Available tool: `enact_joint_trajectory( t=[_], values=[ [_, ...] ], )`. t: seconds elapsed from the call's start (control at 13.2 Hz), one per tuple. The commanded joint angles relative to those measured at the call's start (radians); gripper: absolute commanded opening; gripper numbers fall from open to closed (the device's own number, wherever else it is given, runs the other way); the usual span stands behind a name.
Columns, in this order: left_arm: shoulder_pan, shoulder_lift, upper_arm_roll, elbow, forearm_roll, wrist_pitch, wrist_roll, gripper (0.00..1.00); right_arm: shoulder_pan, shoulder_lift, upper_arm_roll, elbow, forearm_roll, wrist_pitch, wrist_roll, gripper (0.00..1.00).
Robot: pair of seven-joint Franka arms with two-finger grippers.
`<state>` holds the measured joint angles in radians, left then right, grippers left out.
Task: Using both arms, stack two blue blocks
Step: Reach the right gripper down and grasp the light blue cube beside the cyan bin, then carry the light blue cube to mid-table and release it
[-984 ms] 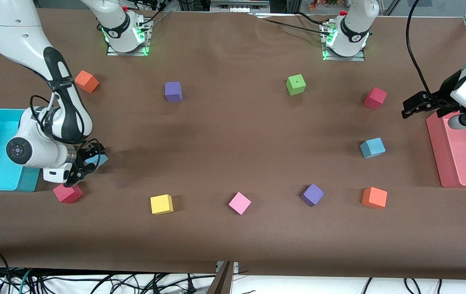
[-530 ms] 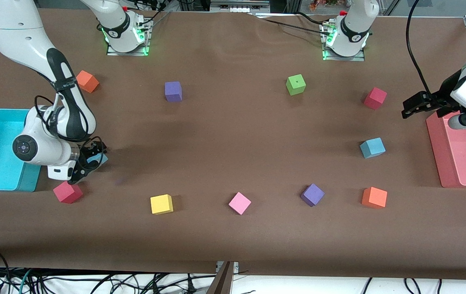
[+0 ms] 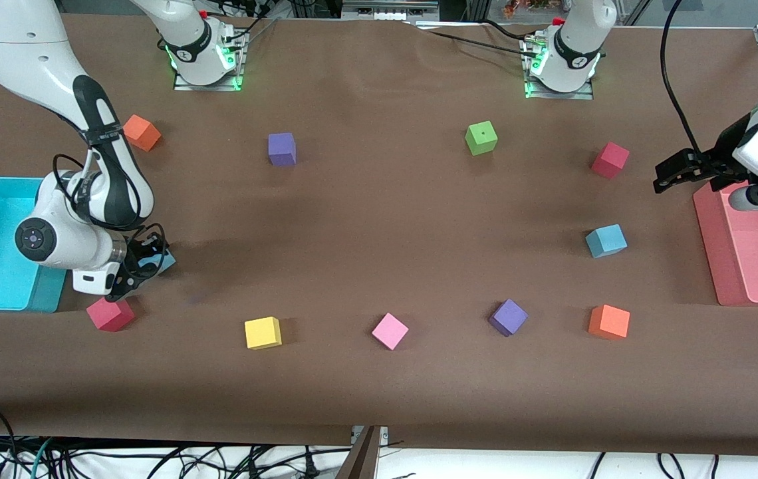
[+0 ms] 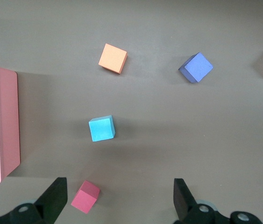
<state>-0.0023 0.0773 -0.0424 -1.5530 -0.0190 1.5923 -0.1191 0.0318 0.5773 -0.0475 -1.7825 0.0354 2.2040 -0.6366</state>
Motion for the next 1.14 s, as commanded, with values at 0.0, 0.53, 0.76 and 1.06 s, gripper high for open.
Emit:
enact_joint_trajectory(
  t=[0.0, 0.53, 0.76, 1.06],
  values=[
    [0.004, 0.013, -0.002, 0.028, -0.016, -0.015, -0.007, 1.0, 0.057, -0.02, 0.047, 0.099, 0.0, -0.125, 0.212, 0.42],
    [0.004, 0.013, -0.001, 0.028, -0.016, -0.015, -0.007, 1.0, 0.385, 0.022, 0.051, 0.238, 0.003, -0.133, 0.902, 0.43],
    [0.004, 0.013, -0.001, 0.028, -0.016, -0.015, -0.005, 1.0, 0.534, 0.107, 0.051, 0.363, 0.03, -0.124, 1.167, 0.43],
    [0.004, 0.013, -0.001, 0.028, -0.016, -0.014, -0.005, 1.0, 0.664, 0.213, 0.051, 0.477, 0.046, -0.06, 1.386, 0.45]
  ],
)
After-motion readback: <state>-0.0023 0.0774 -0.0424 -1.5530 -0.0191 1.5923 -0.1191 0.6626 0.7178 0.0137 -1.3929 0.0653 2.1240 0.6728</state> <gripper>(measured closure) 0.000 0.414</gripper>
